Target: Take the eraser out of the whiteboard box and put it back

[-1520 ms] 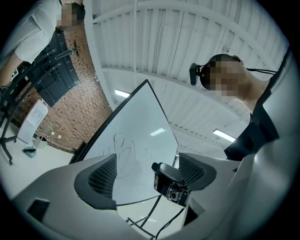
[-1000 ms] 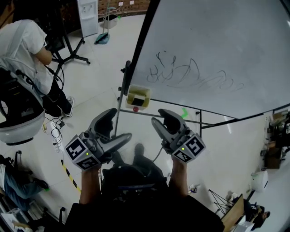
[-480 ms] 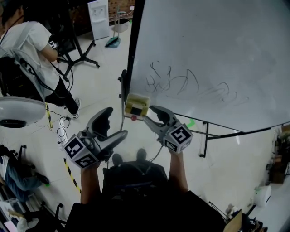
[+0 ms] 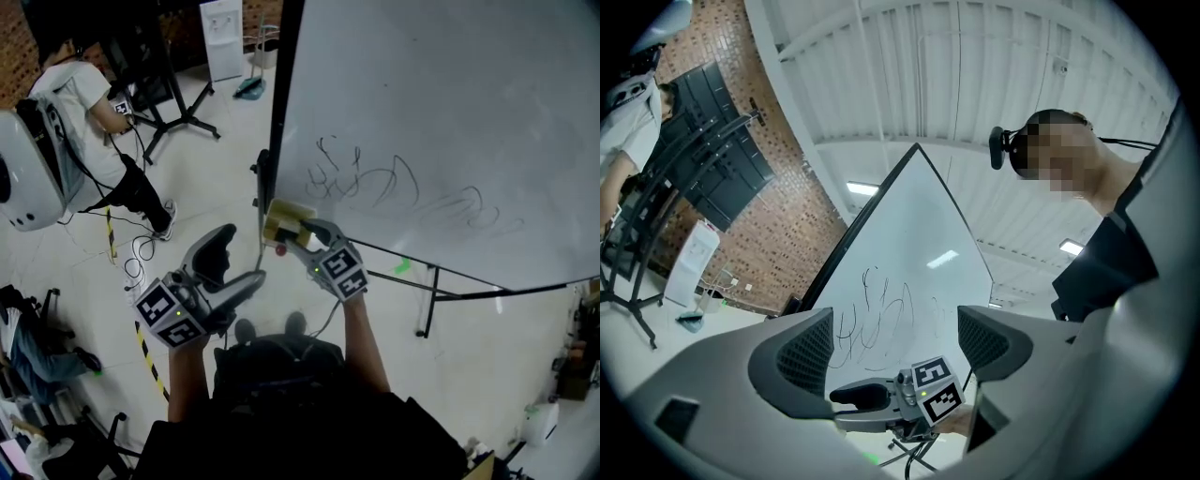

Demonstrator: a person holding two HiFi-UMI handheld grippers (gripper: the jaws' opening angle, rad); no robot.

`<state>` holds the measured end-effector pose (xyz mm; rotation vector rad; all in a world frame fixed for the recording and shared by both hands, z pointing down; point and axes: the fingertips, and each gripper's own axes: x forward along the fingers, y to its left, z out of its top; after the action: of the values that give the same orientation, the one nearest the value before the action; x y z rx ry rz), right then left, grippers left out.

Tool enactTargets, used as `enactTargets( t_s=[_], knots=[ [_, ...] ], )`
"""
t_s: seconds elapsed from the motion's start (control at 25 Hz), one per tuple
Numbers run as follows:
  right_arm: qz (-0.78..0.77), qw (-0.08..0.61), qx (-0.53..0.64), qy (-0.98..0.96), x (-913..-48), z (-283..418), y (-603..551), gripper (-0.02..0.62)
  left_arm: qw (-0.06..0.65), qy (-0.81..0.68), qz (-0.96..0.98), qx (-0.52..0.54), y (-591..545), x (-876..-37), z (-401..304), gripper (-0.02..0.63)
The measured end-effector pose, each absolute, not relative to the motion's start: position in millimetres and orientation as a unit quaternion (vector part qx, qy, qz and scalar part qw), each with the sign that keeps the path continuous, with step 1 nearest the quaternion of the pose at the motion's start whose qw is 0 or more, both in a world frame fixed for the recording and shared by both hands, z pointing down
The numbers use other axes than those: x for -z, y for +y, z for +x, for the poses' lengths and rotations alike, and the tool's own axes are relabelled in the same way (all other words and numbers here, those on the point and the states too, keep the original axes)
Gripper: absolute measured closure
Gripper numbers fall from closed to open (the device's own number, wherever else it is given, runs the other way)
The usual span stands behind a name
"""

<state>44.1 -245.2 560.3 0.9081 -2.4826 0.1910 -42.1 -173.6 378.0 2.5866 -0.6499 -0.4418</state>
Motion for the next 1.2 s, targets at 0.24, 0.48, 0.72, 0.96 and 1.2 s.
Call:
enactTargets(
  t_s=[0.24,0.48,0.72,0.96,1.2],
  knots=[
    [0.325,0.264,-0.078,-0.905,-585,44,-252,0.371,0.217,-0.239,0.933,0.161,-174,-379,-41,0.192],
    [0.32,0.277,-0.069,-0.904,-595,42,-252,0.373,0.218,-0.24,0.932,0.159,-173,-380,-39,0.192],
    [0.31,0.302,-0.034,-0.901,-597,40,-249,0.393,0.219,-0.242,0.932,0.159,-174,-382,-38,0.192],
    [0.299,0.31,-0.023,-0.902,-598,38,-247,0.41,0.217,-0.243,0.932,0.159,-172,-381,-40,0.192],
    [0.314,0.3,-0.02,-0.901,-590,42,-244,0.43,0.215,-0.241,0.933,0.159,-168,-378,-44,0.192]
  ],
)
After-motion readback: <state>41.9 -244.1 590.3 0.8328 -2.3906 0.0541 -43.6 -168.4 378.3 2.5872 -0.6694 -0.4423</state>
